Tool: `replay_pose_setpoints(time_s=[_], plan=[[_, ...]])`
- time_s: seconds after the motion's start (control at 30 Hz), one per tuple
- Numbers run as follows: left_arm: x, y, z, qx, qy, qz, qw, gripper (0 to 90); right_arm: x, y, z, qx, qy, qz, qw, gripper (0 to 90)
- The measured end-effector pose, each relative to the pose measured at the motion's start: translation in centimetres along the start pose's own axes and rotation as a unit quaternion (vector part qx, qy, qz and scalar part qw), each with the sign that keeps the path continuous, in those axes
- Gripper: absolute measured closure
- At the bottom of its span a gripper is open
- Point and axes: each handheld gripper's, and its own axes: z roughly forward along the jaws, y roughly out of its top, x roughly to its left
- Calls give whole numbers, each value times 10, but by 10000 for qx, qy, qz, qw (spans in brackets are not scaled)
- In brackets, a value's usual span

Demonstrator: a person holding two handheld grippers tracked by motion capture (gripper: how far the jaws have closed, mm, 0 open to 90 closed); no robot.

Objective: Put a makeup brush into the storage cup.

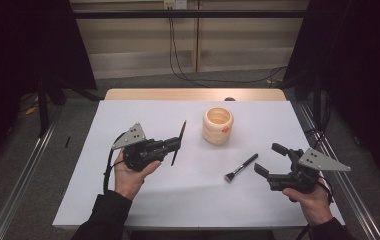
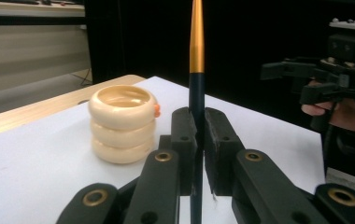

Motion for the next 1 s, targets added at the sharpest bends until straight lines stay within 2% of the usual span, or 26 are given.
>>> replay_pose_setpoints(time_s=[0.07,0.2,0.33,0.43,0.53,0.73,0.83,1.0], plan=[[-3,0,2,16,-35,6,10000,835,4,6,8,-9,216,34,9998,80],[-7,0,6,6,-103,1,9999,835,12,18,25,88,517,-87,9986,83],[-10,1,7,34,-105,50,9999,835,17,30,40,15,725,-167,9972,116],[-12,2,8,-15,-153,59,9999,835,20,38,50,-4,904,-200,9957,153],[-14,3,9,-10,-168,71,9998,835,23,44,59,-83,1173,-164,9929,153],[-15,2,12,7,-215,68,9997,835,26,49,74,-163,1354,-185,9905,186],[-16,2,14,47,-227,56,9997,835,29,52,80,-182,1518,-203,9880,226],[-20,7,18,-41,-308,87,9995,835,36,59,92,-278,1769,-187,9837,282]])
